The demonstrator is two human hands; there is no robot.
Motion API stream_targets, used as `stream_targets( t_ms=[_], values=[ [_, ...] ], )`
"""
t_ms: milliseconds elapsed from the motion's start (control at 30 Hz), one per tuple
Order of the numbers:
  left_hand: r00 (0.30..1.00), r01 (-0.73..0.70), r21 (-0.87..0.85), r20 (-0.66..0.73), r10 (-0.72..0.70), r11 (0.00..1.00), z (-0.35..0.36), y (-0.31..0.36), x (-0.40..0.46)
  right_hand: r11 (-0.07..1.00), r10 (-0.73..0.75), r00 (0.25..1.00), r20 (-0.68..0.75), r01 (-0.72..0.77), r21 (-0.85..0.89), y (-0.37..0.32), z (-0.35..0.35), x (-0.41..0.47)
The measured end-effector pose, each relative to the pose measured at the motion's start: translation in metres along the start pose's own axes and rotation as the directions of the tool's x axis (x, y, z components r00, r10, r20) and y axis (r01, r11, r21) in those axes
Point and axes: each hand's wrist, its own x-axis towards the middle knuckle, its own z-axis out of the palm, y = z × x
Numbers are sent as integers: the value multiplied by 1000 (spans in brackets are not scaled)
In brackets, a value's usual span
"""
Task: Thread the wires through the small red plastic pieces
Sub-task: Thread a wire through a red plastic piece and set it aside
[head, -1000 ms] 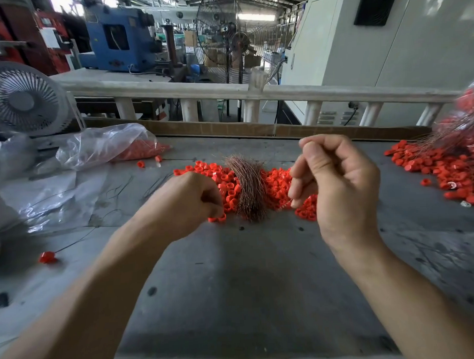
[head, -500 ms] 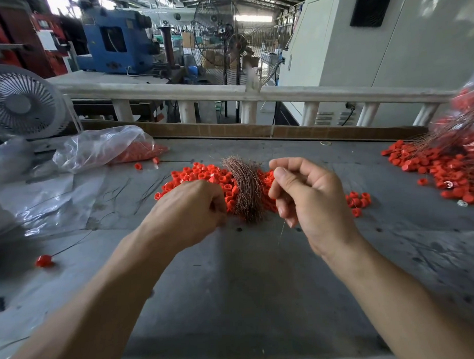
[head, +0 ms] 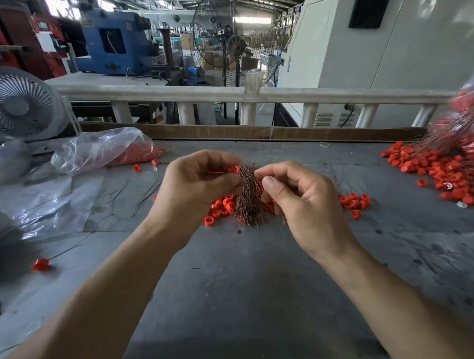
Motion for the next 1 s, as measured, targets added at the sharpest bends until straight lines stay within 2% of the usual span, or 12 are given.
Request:
stream_targets(
  t_ms=[133, 367, 500, 667, 867, 1000],
  values=[
    [997, 55, -134, 63, -47, 989, 7, -2, -2, 1000, -24, 999, 26, 24, -19, -3, -1, 0],
    [994, 70, -212, 97, -50, 975, 10, -5, -3, 997, -73, 997, 21, 73, -13, -3, 0, 0],
    [994, 62, -185, 104, -43, 981, 10, -5, -4, 996, -75, 996, 42, 77, -44, -2, 2, -2],
    [993, 69, -176, 109, -51, 982, 11, -3, -5, 996, -88, 996, -5, 88, -25, -4, 2, -2],
    [977, 155, -242, 179, -113, 958, 15, -1, -8, 998, -61, 998, -12, 61, -29, -5, 3, -1],
    [980, 123, -199, 181, -86, 972, 17, 0, -10, 997, -61, 998, -6, 61, -40, -5, 3, -1]
  ],
)
